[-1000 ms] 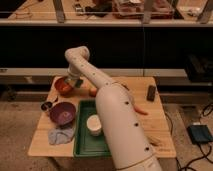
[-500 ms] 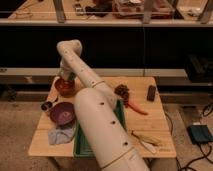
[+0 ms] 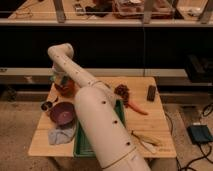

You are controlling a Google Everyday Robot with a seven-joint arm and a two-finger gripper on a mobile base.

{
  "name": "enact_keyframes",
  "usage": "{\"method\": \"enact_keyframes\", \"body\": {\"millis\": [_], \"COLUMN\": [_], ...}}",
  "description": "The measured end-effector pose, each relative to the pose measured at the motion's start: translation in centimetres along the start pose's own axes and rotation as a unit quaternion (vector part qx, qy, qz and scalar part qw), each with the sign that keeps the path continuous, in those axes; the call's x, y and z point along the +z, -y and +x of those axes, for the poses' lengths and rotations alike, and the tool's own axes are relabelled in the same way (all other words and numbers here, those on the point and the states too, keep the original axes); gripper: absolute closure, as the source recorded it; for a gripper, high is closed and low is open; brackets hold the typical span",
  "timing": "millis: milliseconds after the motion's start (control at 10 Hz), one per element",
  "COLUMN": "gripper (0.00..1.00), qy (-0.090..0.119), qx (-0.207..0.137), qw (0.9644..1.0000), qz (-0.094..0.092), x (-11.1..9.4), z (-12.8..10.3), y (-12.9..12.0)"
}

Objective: Wipe red bowl with sponge

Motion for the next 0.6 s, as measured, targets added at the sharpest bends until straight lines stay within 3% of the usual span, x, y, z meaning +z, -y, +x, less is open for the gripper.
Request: {"method": "enact_keyframes", "body": {"millis": [400, 600], "gripper": [1.0, 1.0], "qy": [0.005, 0.014], "qx": [-0.025, -0.029], "qw": [0.9997, 0.9995], "qz": [0.005, 0.005], "x": [0.2, 0.1], "z": [-0.8, -3.0], "y": [1.8, 2.0]}}
